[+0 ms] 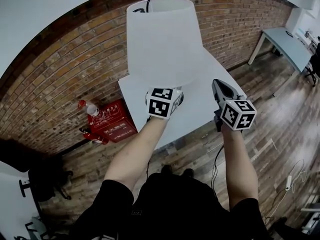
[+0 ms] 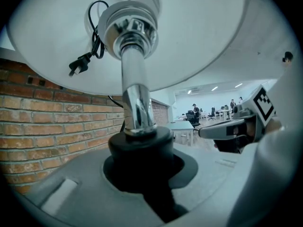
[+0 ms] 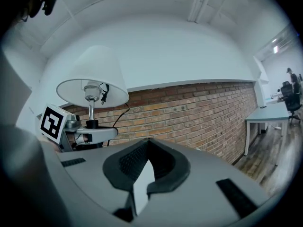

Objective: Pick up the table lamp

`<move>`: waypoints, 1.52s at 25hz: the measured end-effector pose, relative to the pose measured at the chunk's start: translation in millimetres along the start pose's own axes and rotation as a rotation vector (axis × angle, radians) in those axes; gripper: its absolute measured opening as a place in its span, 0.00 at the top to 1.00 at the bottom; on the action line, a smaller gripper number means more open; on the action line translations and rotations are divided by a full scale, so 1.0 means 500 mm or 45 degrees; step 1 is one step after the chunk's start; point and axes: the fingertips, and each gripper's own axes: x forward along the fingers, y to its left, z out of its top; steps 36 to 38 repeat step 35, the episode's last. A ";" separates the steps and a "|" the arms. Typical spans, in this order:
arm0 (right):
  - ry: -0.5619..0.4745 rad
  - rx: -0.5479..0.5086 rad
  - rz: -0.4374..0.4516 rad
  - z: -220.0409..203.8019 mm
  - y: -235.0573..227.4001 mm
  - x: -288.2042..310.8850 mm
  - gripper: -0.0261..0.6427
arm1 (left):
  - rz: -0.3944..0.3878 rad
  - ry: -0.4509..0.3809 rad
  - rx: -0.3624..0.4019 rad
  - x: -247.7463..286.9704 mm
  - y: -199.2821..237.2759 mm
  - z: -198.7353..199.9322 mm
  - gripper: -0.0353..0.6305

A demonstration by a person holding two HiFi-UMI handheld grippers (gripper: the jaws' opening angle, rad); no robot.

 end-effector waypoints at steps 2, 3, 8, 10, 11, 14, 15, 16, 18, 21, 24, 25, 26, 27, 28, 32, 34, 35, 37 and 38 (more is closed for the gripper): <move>0.001 -0.021 0.004 0.009 -0.010 -0.017 0.95 | 0.016 0.014 -0.007 -0.010 -0.009 -0.007 0.85; 0.000 -0.030 0.006 0.013 -0.013 -0.024 0.95 | 0.020 0.018 0.000 -0.014 -0.013 -0.010 0.85; -0.023 -0.092 0.008 0.035 -0.009 -0.044 0.95 | 0.038 0.023 0.025 -0.024 -0.023 -0.013 0.85; -0.039 -0.107 0.003 0.039 -0.008 -0.051 0.95 | 0.032 0.006 0.028 -0.026 -0.031 -0.002 0.85; -0.043 -0.112 0.006 0.039 -0.007 -0.054 0.95 | 0.031 0.001 0.022 -0.026 -0.034 -0.001 0.85; -0.045 -0.122 0.020 0.040 -0.001 -0.062 0.95 | 0.038 0.003 0.007 -0.026 -0.037 -0.002 0.85; -0.044 -0.124 0.024 0.041 0.000 -0.063 0.95 | 0.041 0.006 0.007 -0.027 -0.036 -0.002 0.85; -0.044 -0.124 0.027 0.043 0.001 -0.064 0.95 | 0.044 0.008 0.008 -0.027 -0.036 -0.002 0.85; -0.044 -0.120 0.029 0.045 0.000 -0.065 0.95 | 0.045 0.009 0.009 -0.025 -0.036 0.001 0.85; -0.044 -0.114 0.029 0.044 0.000 -0.063 0.95 | 0.041 0.005 0.010 -0.024 -0.037 0.005 0.85; -0.042 -0.109 0.031 0.042 0.005 -0.058 0.95 | 0.033 0.002 0.012 -0.023 -0.038 0.008 0.85; -0.042 -0.108 0.032 0.042 0.008 -0.056 0.95 | 0.031 0.003 0.013 -0.023 -0.036 0.009 0.85; -0.042 -0.107 0.033 0.043 0.011 -0.053 0.95 | 0.028 0.002 0.016 -0.022 -0.034 0.011 0.85; -0.041 -0.106 0.035 0.044 0.013 -0.049 0.95 | 0.026 0.001 0.017 -0.021 -0.032 0.012 0.85; -0.041 -0.105 0.037 0.045 0.015 -0.043 0.95 | 0.024 0.000 0.018 -0.019 -0.029 0.014 0.85; -0.039 -0.112 0.047 0.052 0.025 -0.018 0.95 | 0.023 -0.015 0.015 -0.012 -0.010 0.022 0.85; -0.042 -0.119 0.053 0.056 0.029 -0.005 0.95 | 0.027 -0.024 0.012 -0.010 0.001 0.025 0.85; -0.044 -0.123 0.056 0.059 0.032 0.000 0.95 | 0.030 -0.028 0.011 -0.009 0.007 0.026 0.85; -0.044 -0.123 0.056 0.059 0.032 0.000 0.95 | 0.030 -0.028 0.011 -0.009 0.007 0.026 0.85; -0.044 -0.123 0.056 0.059 0.032 0.000 0.95 | 0.030 -0.028 0.011 -0.009 0.007 0.026 0.85</move>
